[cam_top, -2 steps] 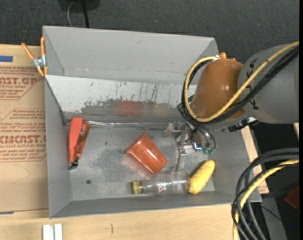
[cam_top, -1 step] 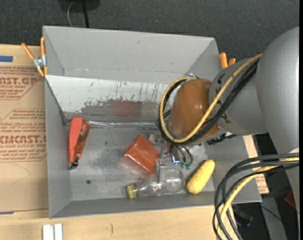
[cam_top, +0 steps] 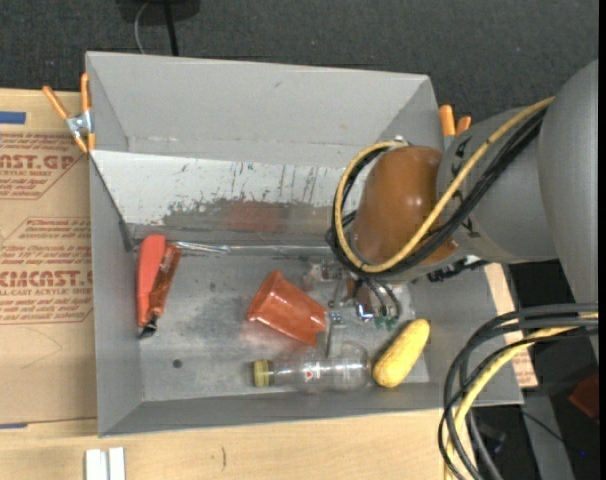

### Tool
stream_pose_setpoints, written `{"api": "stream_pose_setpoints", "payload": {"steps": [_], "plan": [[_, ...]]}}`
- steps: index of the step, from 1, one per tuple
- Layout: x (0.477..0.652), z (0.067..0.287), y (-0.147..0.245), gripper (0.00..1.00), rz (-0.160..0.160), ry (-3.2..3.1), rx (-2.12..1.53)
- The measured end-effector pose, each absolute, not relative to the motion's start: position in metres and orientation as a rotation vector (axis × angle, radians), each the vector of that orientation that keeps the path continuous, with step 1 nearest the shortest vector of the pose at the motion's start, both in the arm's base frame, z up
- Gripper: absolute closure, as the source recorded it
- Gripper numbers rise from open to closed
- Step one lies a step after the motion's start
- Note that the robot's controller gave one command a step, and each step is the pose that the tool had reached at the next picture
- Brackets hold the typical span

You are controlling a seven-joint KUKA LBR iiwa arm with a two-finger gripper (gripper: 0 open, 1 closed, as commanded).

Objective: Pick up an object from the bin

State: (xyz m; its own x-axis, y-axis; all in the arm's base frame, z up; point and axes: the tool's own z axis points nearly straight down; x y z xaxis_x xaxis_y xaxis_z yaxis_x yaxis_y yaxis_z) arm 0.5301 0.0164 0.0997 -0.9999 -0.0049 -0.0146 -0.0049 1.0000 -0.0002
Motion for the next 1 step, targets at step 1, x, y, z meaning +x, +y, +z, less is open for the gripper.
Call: {"api": "stream_pose_setpoints", "payload": {"steps": [1], "plan": [[0.5193, 0.099, 0.035, 0.0, 0.002, 3.116, 0.173]]}}
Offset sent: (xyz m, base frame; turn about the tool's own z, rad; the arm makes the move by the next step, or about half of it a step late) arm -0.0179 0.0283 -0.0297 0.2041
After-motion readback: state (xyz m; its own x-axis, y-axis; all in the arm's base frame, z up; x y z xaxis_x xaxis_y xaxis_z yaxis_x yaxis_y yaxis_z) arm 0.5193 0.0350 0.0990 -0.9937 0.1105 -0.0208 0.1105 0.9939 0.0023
